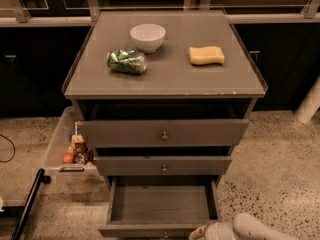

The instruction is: Close bottom drawer

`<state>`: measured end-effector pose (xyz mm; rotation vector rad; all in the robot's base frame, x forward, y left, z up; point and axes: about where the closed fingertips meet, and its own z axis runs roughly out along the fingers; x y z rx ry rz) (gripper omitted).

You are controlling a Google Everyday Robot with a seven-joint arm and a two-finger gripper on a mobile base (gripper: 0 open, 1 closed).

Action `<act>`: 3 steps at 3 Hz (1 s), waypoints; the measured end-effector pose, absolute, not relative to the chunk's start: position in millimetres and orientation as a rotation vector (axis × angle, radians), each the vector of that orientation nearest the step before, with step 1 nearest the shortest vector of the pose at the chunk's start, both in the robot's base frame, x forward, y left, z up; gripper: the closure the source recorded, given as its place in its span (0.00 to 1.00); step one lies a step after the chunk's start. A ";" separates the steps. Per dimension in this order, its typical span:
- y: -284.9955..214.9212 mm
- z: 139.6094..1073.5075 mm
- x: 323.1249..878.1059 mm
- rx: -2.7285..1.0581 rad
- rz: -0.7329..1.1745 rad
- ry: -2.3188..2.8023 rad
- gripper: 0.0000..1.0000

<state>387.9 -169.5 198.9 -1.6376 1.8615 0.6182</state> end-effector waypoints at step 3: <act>-169.0 178.7 389.6 -1.589 0.634 1.890 0.60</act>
Offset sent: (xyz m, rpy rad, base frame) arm 0.0067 -0.0050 -0.0296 0.0167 0.0208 -0.0689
